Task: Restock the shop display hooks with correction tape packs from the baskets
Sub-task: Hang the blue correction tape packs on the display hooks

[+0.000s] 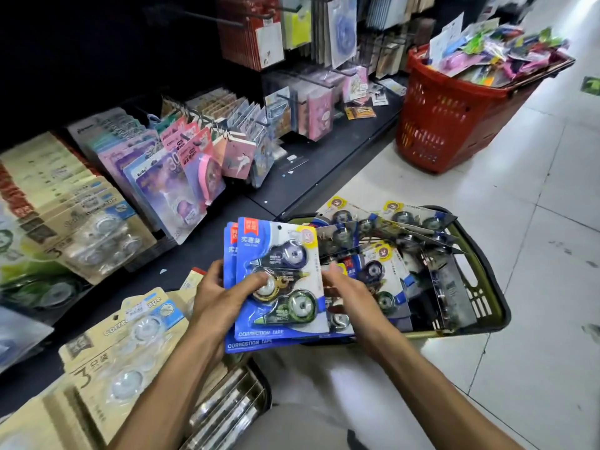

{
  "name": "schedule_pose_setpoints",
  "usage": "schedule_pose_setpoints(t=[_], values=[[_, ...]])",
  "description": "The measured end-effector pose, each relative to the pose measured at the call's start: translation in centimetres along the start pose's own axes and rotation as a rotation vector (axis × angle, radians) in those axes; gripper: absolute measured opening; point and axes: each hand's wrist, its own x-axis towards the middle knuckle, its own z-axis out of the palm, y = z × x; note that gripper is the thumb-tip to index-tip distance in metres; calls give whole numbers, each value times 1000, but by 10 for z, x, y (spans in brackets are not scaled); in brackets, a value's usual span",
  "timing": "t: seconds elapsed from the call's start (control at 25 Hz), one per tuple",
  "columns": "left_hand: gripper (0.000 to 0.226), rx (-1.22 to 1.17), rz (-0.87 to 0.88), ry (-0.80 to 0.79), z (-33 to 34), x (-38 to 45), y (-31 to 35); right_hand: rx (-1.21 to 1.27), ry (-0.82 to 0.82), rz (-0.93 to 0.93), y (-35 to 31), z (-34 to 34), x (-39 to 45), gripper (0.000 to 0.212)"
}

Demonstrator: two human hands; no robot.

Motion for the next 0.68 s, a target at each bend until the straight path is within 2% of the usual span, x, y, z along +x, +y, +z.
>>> schedule_pose_setpoints(t=[0.08,0.16,0.2,0.24,0.28,0.36,0.4,0.44,0.6,0.68], values=[[38,7,33,89,-10,5,3,-109,101,206,29,-11,26,38],[33,-64,34,132,-16,8,5,-365,203,288,55,-18,51,19],[33,-88,29,143,-18,9,5,-410,221,308,62,-19,60,13],[35,-98,27,148,-20,9,6,-408,215,332,66,-20,68,17],[37,-101,25,152,-22,10,5,-405,207,366,70,-23,78,32],[37,-125,13,155,-24,8,2,-400,241,438,71,-25,89,76],[38,-140,7,150,-25,7,0,-412,259,465,74,-25,94,88],[38,-151,1,145,-25,6,0,-446,272,473,80,-26,98,91],[40,-183,-1,140,-27,5,-2,-504,369,431,100,-30,108,93],[40,-193,-4,141,-28,4,-3,-540,368,396,96,-31,104,64]])
